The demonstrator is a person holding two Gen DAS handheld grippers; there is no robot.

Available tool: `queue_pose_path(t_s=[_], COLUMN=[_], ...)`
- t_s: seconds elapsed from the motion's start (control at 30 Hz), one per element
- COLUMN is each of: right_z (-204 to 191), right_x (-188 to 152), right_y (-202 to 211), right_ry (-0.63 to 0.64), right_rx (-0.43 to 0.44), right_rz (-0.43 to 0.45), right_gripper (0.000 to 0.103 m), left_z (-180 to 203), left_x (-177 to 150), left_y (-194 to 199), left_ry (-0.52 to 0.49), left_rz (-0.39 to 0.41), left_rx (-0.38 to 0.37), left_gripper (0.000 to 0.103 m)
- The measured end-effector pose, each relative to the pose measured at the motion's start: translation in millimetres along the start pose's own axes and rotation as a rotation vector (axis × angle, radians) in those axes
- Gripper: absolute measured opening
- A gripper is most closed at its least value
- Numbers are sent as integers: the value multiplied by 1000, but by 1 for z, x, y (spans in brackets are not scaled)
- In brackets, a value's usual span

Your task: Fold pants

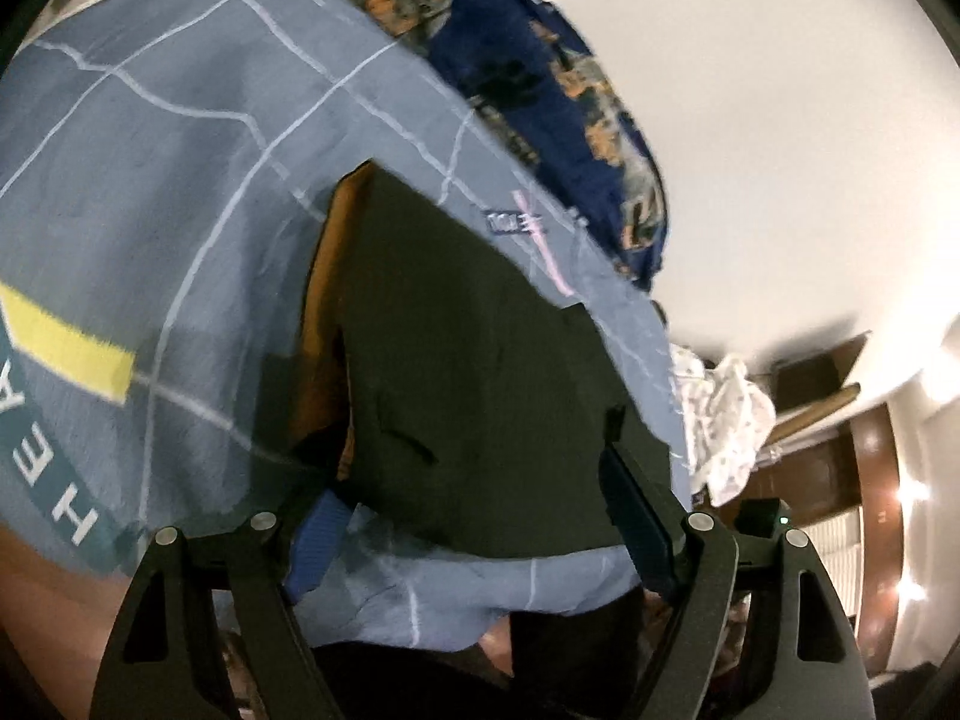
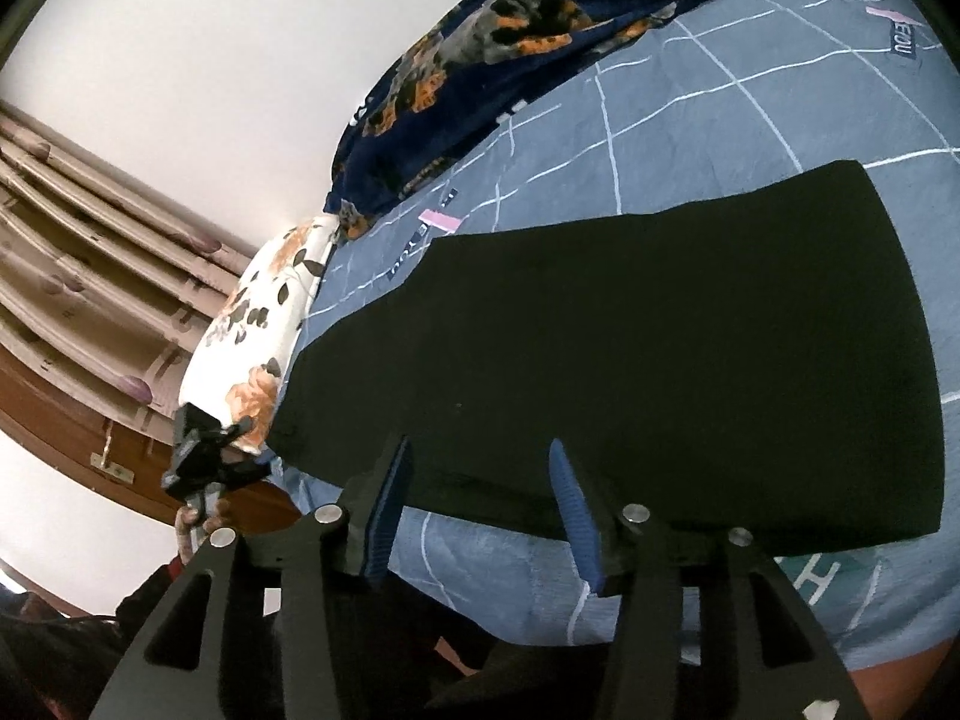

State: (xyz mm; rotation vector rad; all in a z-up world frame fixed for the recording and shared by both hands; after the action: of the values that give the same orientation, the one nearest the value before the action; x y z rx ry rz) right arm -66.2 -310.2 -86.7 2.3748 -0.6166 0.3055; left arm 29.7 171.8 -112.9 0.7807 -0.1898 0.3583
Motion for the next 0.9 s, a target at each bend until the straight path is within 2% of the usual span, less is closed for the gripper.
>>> queue_pose_path(t_s=[0.2, 0.4, 0.43, 0.47, 0.5, 0.53, 0.6, 0.7, 0.83, 0.9], right_z=[2, 1, 1, 1, 1, 1, 2, 3, 7, 8], right_x=[-2, -4, -4, -4, -5, -5, -5, -6, -7, -7], right_y=[-2, -4, -5, -6, -6, -7, -6, -4, -6, -8], right_ry=[-23, -27, -27, -27, -28, -31, -35, -40, -62, -68], right_rx=[12, 21, 20, 18, 17, 16, 16, 17, 22, 21], right_rz=[-3, -5, -6, -9, -10, -11, -8, -1, -3, -8], right_gripper=[52, 55, 56, 56, 56, 56, 56, 56, 57, 57], left_z=[-21, -12, -9, -5, -1, 0, -7, -15, -8, -9], left_x=[4, 10, 11, 12, 13, 14, 16, 19, 20, 20], left_y=[-21, -28, -28, -28, -32, -35, -35, -29, -22, -23], left_ry=[80, 24, 4, -30, -68, -83, -59, -2, -25, -17], left_rz=[-52, -48, -39, -29, -33, -39, -40, -56, -56, -74], left_rx=[25, 71, 83, 110, 160, 203, 227, 198, 212, 257], left_gripper=[79, 79, 76, 61, 37, 30, 14, 13, 14, 25])
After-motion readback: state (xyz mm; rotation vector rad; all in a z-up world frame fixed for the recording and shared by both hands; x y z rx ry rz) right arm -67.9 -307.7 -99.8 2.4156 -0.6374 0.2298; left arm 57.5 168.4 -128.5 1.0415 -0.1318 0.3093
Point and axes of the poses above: each gripper's, at about its wrist camera, not at the fingertips, and y roughly against the way its jaws point, z to its right, x to its top, the point moved 2 cm from there along -y, roughly the way its jaws point, and after that the axes turned 6 degrees about x, right-handed, at the moved point
